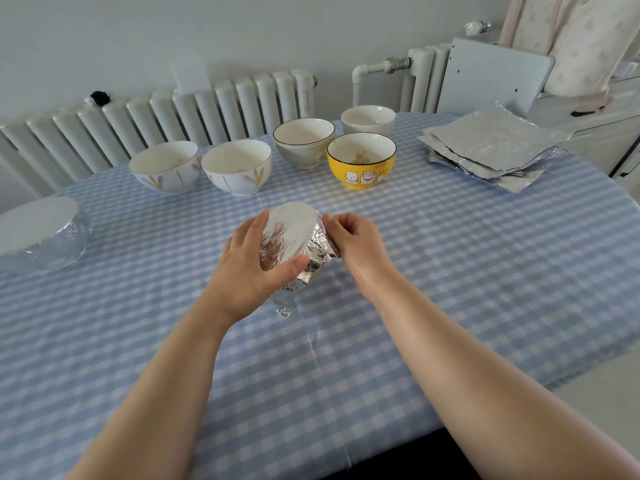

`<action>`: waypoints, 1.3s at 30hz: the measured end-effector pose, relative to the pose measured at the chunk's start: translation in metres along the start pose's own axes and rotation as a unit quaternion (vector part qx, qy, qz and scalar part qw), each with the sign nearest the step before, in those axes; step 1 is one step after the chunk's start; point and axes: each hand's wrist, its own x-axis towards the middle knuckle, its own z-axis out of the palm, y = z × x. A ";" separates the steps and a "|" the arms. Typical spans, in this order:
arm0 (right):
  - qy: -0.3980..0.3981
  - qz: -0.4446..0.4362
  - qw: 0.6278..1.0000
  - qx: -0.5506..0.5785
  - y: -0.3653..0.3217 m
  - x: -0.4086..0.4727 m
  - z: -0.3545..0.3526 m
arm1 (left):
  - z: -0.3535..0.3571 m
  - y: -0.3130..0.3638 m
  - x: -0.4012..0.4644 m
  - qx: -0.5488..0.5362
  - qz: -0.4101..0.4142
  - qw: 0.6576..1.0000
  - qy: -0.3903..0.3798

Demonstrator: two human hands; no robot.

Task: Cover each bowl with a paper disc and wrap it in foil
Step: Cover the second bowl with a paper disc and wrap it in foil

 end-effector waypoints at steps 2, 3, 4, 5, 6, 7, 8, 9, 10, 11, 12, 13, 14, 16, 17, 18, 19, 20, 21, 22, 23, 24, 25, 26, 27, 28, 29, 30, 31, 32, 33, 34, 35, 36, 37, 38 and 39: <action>0.002 0.002 1.000 0.024 0.003 0.000 0.002 | 0.000 0.000 0.000 -0.006 -0.003 1.000 0.000; 0.006 0.006 0.999 0.050 0.004 0.001 0.003 | 0.000 0.000 0.001 -0.009 -0.004 1.000 0.000; 0.010 0.010 0.997 0.074 0.006 0.001 0.005 | 0.000 0.000 0.001 -0.011 -0.005 1.000 0.000; 0.012 0.013 0.996 0.092 0.007 0.002 0.006 | 0.000 0.000 0.001 -0.013 -0.004 1.000 0.002; 0.012 0.017 0.995 0.100 0.009 0.002 0.008 | 0.000 0.000 0.001 -0.014 -0.004 1.000 0.003; 0.010 0.023 0.994 0.106 0.011 0.003 0.009 | 0.000 0.000 0.001 -0.016 -0.004 1.000 0.003; 0.010 0.030 0.993 0.113 0.013 0.003 0.010 | -0.001 0.000 0.001 -0.018 -0.005 1.000 0.003; 0.011 0.039 0.992 0.123 0.014 0.003 0.012 | -0.001 0.000 0.001 -0.021 -0.006 1.000 0.003; 0.012 0.046 0.990 0.134 0.014 0.003 0.013 | -0.001 0.000 0.001 -0.025 -0.007 1.000 0.003; 0.013 0.051 0.988 0.147 0.015 0.004 0.014 | -0.001 0.000 0.001 -0.028 -0.008 1.000 0.004; 0.012 0.055 0.986 0.159 0.016 0.005 0.016 | 0.000 0.000 0.001 -0.032 -0.009 0.999 0.006; 0.010 0.059 0.983 0.173 0.017 0.005 0.017 | 0.000 -0.001 0.001 -0.036 -0.009 0.999 0.008; 0.009 0.064 0.981 0.185 0.017 0.005 0.017 | 0.000 -0.001 0.001 -0.037 -0.009 0.999 0.010; 0.005 0.082 0.974 0.211 0.019 0.005 0.018 | 0.001 -0.002 0.001 -0.032 -0.007 0.999 0.012; 0.002 0.094 0.970 0.222 0.019 0.005 0.018 | 0.002 -0.002 0.001 -0.029 -0.005 0.999 0.013; -0.002 0.106 0.967 0.230 0.020 0.004 0.018 | 0.002 -0.002 0.001 -0.028 -0.005 0.999 0.015; -0.007 0.114 0.964 0.240 0.020 0.004 0.019 | 0.002 -0.003 0.001 -0.027 -0.005 0.999 0.016; -0.011 0.117 0.962 0.246 0.019 0.003 0.019 | 0.002 -0.003 0.000 -0.027 -0.005 0.999 0.017; -0.015 0.119 0.961 0.251 0.019 0.002 0.019 | 0.002 -0.003 0.000 -0.026 -0.005 0.999 0.019; -0.018 0.123 0.959 0.255 0.018 0.002 0.019 | 0.002 -0.002 0.000 -0.025 -0.006 0.999 0.019; -0.021 0.128 0.956 0.263 0.017 0.001 0.019 | 0.003 -0.001 0.000 -0.022 -0.007 1.000 0.019; -0.021 0.136 0.953 0.270 0.016 0.000 0.020 | 0.003 0.000 0.000 -0.017 -0.008 1.000 0.018; -0.016 0.140 0.952 0.272 0.015 -0.002 0.020 | 0.003 0.001 0.000 -0.010 -0.009 1.000 0.016; -0.005 0.137 0.957 0.255 0.016 -0.003 0.021 | 0.003 0.002 0.000 -0.008 -0.012 1.000 0.014; 0.011 0.124 0.969 0.213 0.017 -0.003 0.021 | 0.002 0.002 0.001 -0.016 -0.016 1.000 0.011; 0.024 0.106 0.982 0.152 0.018 -0.002 0.021 | 0.001 0.001 0.001 -0.030 -0.023 0.999 0.008; 0.033 0.086 0.992 0.090 0.018 -0.002 0.020 | 0.000 0.001 0.002 -0.048 -0.029 0.998 0.005; 0.040 0.065 0.996 0.040 0.017 -0.003 0.018 | -0.001 0.000 0.002 -0.064 -0.035 0.997 0.002; 0.052 0.044 0.998 0.008 0.017 -0.003 0.017 | -0.002 0.000 0.002 -0.076 -0.039 0.996 -0.001; 0.074 0.020 0.997 -0.010 0.017 -0.003 0.014 | -0.002 0.000 0.003 -0.084 -0.041 0.996 -0.004; 0.104 -0.009 0.994 -0.014 0.015 -0.003 0.011 | -0.003 0.000 0.003 -0.088 -0.044 0.995 -0.007; 0.131 -0.043 0.990 -0.001 0.011 -0.005 0.007 | -0.003 0.000 0.003 -0.091 -0.047 0.995 -0.009; 0.145 -0.079 0.986 0.017 0.006 -0.007 0.005 | -0.003 0.001 0.003 -0.091 -0.049 0.995 -0.011; 0.143 -0.109 0.983 0.030 0.002 -0.011 0.003 | -0.003 0.001 0.004 -0.089 -0.049 0.995 -0.012; 0.127 -0.126 0.983 0.027 -0.004 -0.015 0.002 | -0.003 0.001 0.004 -0.086 -0.048 0.995 -0.012; 0.104 -0.128 0.986 0.008 -0.010 -0.020 0.002 | -0.003 0.002 0.005 -0.082 -0.048 0.995 -0.013; 0.079 -0.124 0.989 -0.017 -0.013 -0.024 0.004 | -0.003 0.003 0.006 -0.075 -0.047 0.996 -0.013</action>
